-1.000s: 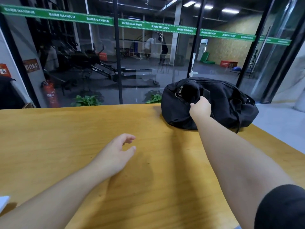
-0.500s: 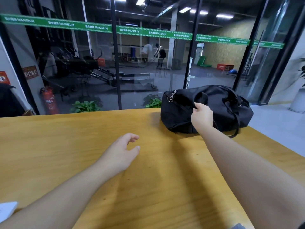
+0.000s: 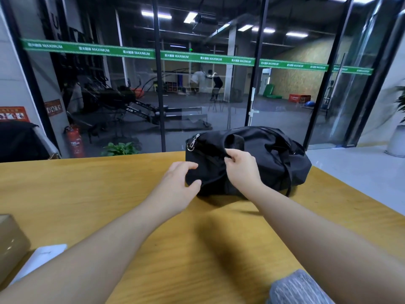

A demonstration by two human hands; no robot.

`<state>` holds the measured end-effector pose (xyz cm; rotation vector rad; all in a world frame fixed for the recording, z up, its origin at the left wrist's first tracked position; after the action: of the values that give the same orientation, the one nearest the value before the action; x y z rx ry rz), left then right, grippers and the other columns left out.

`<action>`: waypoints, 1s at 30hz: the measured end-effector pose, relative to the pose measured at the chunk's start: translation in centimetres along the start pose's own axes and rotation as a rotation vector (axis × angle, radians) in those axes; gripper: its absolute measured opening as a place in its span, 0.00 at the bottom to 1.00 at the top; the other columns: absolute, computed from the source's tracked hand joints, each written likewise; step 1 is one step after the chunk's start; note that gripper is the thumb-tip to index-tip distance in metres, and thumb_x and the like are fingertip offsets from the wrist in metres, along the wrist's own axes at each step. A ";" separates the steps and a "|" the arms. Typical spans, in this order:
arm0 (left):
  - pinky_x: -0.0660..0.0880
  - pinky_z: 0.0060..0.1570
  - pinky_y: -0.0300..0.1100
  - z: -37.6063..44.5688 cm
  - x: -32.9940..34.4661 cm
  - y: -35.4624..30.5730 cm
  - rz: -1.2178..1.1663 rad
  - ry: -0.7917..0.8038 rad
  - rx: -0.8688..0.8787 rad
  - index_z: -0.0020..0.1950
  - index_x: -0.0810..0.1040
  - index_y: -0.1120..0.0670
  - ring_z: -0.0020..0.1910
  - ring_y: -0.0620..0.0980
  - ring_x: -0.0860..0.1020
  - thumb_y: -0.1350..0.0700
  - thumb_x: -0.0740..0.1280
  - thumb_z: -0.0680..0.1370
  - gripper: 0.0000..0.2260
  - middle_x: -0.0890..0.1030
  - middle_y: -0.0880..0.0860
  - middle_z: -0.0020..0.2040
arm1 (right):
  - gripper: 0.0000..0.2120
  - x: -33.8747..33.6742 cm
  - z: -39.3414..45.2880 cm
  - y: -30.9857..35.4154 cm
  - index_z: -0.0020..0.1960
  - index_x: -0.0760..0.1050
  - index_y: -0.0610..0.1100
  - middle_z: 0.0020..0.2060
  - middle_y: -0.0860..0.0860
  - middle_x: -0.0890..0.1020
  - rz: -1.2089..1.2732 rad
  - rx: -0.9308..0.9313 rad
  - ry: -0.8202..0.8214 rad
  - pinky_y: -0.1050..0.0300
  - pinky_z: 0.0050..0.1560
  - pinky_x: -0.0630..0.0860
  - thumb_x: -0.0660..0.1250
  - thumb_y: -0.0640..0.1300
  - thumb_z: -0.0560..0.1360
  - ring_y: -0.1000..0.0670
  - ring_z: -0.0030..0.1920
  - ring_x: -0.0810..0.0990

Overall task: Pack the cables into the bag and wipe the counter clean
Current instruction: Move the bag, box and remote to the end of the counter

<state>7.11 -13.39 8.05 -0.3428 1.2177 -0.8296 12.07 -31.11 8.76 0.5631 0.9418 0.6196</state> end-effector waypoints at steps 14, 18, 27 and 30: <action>0.54 0.72 0.46 1.3 -6.1 0.8 -0.014 -0.246 -0.103 0.77 0.54 0.53 0.75 0.52 0.56 0.48 0.53 0.81 0.24 0.58 0.54 0.76 | 0.15 2.6 -5.8 7.5 0.59 0.80 0.52 0.50 0.58 0.85 0.279 -0.189 0.304 0.51 0.54 0.80 0.62 0.40 0.77 0.57 0.51 0.82; 0.58 0.71 0.48 1.8 -5.1 1.7 0.044 -0.203 -0.145 0.75 0.58 0.53 0.74 0.53 0.59 0.45 0.54 0.80 0.25 0.62 0.55 0.74 | 0.10 1.4 -4.7 6.2 0.56 0.80 0.48 0.43 0.54 0.84 0.368 -0.095 0.265 0.57 0.45 0.82 0.67 0.42 0.76 0.52 0.45 0.84; 0.64 0.69 0.50 4.8 -4.0 2.8 0.264 -0.015 -0.207 0.76 0.58 0.52 0.72 0.57 0.63 0.43 0.65 0.75 0.33 0.63 0.55 0.73 | 0.27 -3.7 3.7 -0.8 0.71 0.66 0.46 0.70 0.47 0.69 -0.307 -0.071 0.078 0.52 0.71 0.57 0.65 0.40 0.73 0.44 0.71 0.64; 0.76 0.51 0.46 5.9 -2.7 3.8 0.289 0.106 -0.240 0.68 0.70 0.55 0.55 0.55 0.77 0.46 0.66 0.76 0.24 0.75 0.57 0.64 | 0.33 -2.6 5.8 -2.8 0.75 0.58 0.47 0.75 0.47 0.62 -0.362 0.012 0.213 0.51 0.76 0.49 0.64 0.38 0.72 0.47 0.76 0.56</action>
<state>13.68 -10.03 9.48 -0.3097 1.4312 -0.4573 16.64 -35.82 11.07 0.3280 1.2149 0.3513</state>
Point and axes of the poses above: each hand's wrist, its own z-axis towards the middle knuckle, its own x-axis out of the palm, y = z × x, the point moved 7 cm from there along z, towards the middle knuckle
